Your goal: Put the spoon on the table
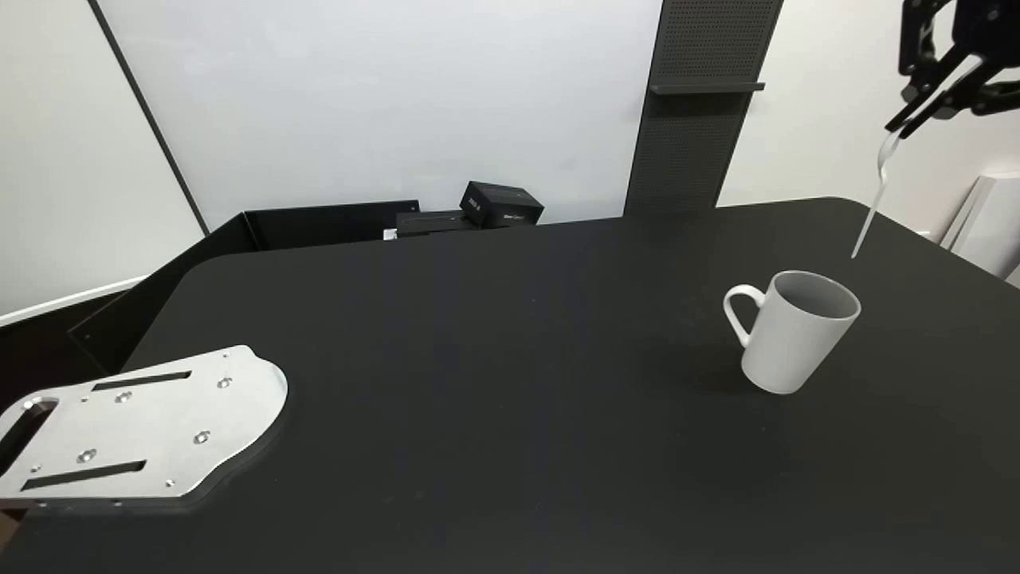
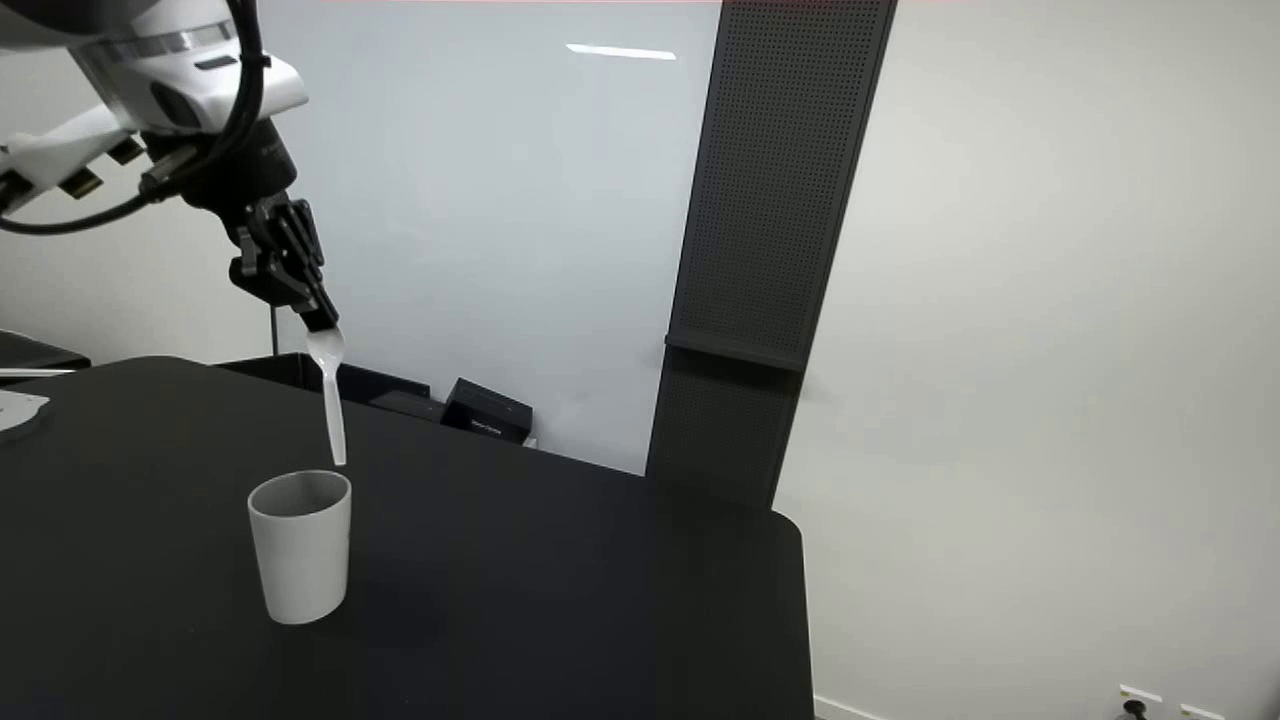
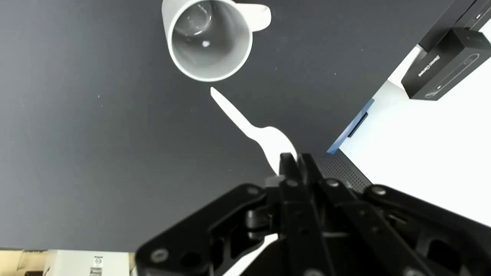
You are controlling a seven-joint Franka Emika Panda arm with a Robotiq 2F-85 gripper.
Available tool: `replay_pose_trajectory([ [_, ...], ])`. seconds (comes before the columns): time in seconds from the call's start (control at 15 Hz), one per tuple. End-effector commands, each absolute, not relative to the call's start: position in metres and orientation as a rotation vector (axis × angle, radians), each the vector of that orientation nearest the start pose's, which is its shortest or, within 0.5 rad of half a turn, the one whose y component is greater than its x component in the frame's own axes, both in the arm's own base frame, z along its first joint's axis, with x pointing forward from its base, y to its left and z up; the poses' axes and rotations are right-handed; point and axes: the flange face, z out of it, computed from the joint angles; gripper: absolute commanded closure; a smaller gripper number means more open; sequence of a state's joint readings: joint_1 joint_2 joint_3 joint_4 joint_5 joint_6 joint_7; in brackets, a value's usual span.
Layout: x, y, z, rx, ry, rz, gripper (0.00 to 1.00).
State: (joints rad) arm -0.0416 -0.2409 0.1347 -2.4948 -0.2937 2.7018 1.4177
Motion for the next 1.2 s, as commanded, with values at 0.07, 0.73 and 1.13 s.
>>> replay_pose_trajectory([
  [0.07, 0.468, 0.037, 0.438, -2.480, 1.609, -0.779, 0.99],
  [0.73, 0.477, -0.044, 0.362, -2.507, 2.079, -0.378, 0.99],
  [1.13, 0.494, -0.056, 0.311, -2.483, 2.236, -0.078, 0.99],
])
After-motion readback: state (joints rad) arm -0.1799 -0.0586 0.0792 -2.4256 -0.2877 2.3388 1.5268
